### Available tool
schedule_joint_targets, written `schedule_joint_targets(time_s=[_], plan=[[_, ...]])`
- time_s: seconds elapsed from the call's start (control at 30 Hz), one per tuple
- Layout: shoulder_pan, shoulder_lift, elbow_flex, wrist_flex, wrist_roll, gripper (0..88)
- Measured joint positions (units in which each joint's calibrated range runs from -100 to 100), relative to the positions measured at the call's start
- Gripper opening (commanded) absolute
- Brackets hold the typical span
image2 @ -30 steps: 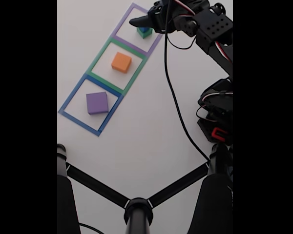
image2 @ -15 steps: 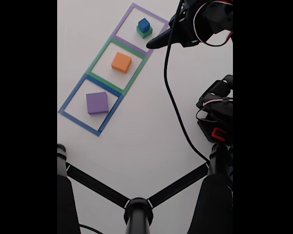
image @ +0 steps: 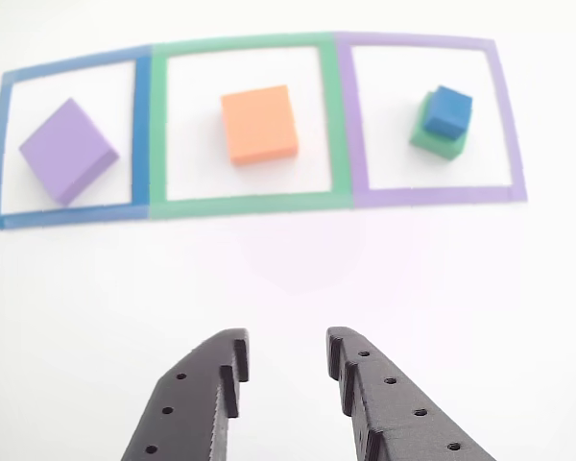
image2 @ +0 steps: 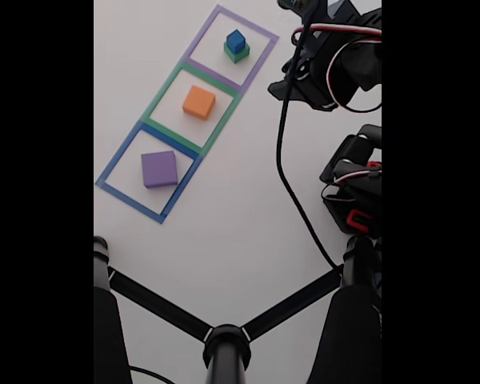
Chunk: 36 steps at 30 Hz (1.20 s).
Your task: Tower of hanoi
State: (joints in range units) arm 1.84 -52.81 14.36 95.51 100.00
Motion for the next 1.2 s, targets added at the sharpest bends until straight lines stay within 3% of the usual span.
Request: schedule_joint_targets(time_s=[0.23,0.4,0.6,0.87,1.2], plan=[[-0.98,-2.28,16.01,-11.64,0.00,4.2],[-1.15,-2.45,28.29,-24.24,0.00,19.7],[-1.15,-2.45,44.13,-44.38,0.00,28.8],[-0.33,1.18,63.01,-75.76,0.00,31.0],[-0.33,17.90,70.50,-106.42,0.00,31.0]])
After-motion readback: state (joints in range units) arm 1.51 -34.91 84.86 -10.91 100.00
